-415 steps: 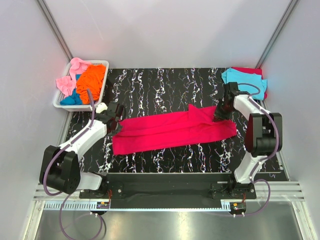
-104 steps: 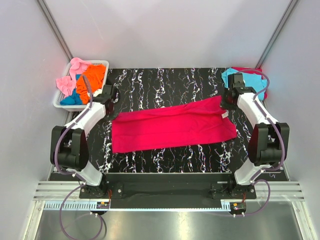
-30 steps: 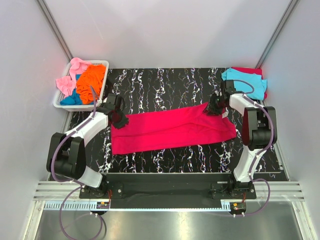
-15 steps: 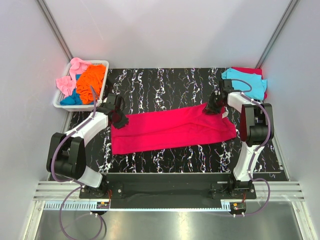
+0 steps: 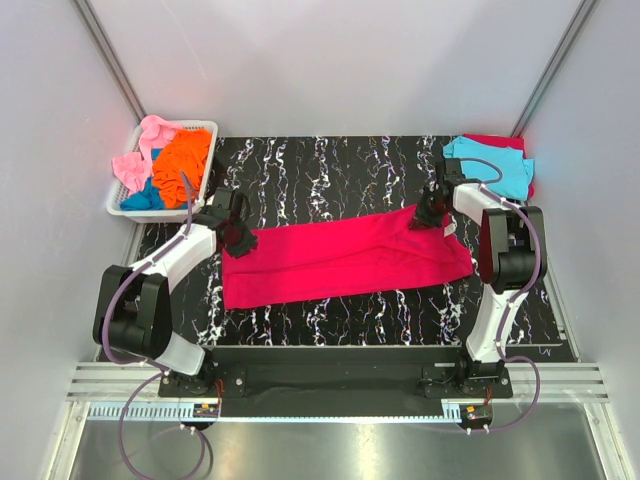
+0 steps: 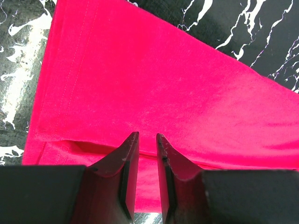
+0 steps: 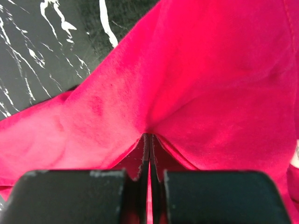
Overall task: Fold and stack the t-shirts
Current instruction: Fold the tshirt
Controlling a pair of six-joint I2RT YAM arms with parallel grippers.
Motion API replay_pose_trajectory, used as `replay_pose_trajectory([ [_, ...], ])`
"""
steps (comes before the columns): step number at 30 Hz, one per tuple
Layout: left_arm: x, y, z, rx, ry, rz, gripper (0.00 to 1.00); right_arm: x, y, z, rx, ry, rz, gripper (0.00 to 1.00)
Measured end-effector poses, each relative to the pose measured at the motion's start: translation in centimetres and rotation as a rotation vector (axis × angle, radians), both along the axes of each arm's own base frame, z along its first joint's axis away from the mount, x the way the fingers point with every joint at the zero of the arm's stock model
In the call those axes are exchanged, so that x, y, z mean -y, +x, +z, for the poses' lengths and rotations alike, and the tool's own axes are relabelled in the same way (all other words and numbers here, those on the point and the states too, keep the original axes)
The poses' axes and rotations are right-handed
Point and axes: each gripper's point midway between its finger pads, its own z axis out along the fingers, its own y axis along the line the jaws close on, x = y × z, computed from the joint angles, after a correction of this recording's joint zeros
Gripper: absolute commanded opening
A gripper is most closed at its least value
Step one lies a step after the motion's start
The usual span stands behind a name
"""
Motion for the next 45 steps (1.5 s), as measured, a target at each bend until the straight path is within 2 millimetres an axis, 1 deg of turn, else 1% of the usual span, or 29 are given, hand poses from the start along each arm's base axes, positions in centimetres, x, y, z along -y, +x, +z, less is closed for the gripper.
replay_pose_trajectory([
  [3,0.0,0.0,0.0,0.000,0.000,0.000,0.25,0.0,-0.4,0.1,-0.009,-0.014,0.000,0.00],
  [6,0.0,0.0,0.0,0.000,0.000,0.000,0.24,-0.1,-1.0,1.3,-0.002,-0.028,0.001,0.00],
  [8,0.0,0.0,0.0,0.000,0.000,0.000,0.24,-0.3,-1.7,2.9,0.028,-0.031,0.008,0.00],
  [11,0.1,0.0,0.0,0.000,0.000,-0.003,0.24,-1.2,-3.4,5.9,0.090,-0.034,0.028,0.00],
  [12,0.1,-0.1,0.0,0.000,0.000,-0.004,0.24,-1.5,-4.0,6.6,0.105,-0.035,0.035,0.00],
  [13,0.2,-0.1,0.0,0.001,0.000,-0.006,0.24,-1.9,-5.1,7.2,0.121,-0.033,0.046,0.00],
  [14,0.2,-0.2,0.0,0.001,0.000,-0.008,0.24,-2.2,-5.9,7.5,0.126,-0.032,0.053,0.00],
  [16,0.4,-0.5,0.0,0.002,-0.001,-0.014,0.24,-2.5,-7.9,7.0,0.113,-0.034,0.068,0.00],
  [17,0.5,-0.6,0.0,0.003,-0.001,-0.018,0.24,-2.6,-8.8,6.4,0.091,-0.038,0.071,0.00],
  [18,0.6,-0.6,0.1,0.005,-0.001,-0.021,0.24,-2.5,-9.5,5.6,0.067,-0.044,0.071,0.03],
  [19,0.7,-0.6,0.1,0.005,-0.001,-0.024,0.24,-2.2,-10.0,4.7,0.042,-0.055,0.069,0.15],
  [21,0.9,-0.7,0.1,0.006,-0.002,-0.030,0.24,-1.9,-10.4,3.6,0.008,-0.075,0.064,0.21],
  [22,0.9,-0.7,0.1,0.007,-0.002,-0.032,0.24,-1.7,-10.3,3.2,0.001,-0.086,0.063,0.23],
  [23,1.0,-0.6,0.1,0.008,-0.003,-0.032,0.24,-1.6,-10.2,3.0,-0.003,-0.095,0.062,0.28],
  [25,1.0,-0.6,0.1,0.009,-0.003,-0.034,0.24,-1.4,-9.6,2.6,-0.009,-0.113,0.065,0.28],
  [27,1.0,-0.6,0.2,0.011,-0.003,-0.035,0.24,-1.4,-8.3,2.6,0.000,-0.127,0.066,0.29],
  [30,1.1,-0.7,0.1,0.007,-0.004,-0.043,0.24,-1.6,-5.9,2.7,0.027,-0.140,0.073,0.29],
  [33,1.2,-0.7,-0.2,-0.001,-0.005,-0.051,0.24,-1.6,-3.8,2.2,0.042,-0.163,0.078,0.30],
  [35,1.3,-0.7,-0.5,-0.007,-0.005,-0.059,0.24,-1.5,-2.6,1.6,0.042,-0.181,0.084,0.30],
  [38,1.5,-0.7,-0.5,-0.010,-0.006,-0.070,0.24,-1.2,-1.4,0.4,0.036,-0.210,0.091,0.32],
  [41,1.6,-0.4,-0.4,-0.001,-0.009,-0.077,0.24,-1.0,-0.8,-0.5,0.026,-0.236,0.097,0.32],
  [45,1.7,-0.3,-0.6,-0.002,-0.011,-0.083,0.24,-0.8,0.3,-0.1,0.049,-0.254,0.101,0.32],
])
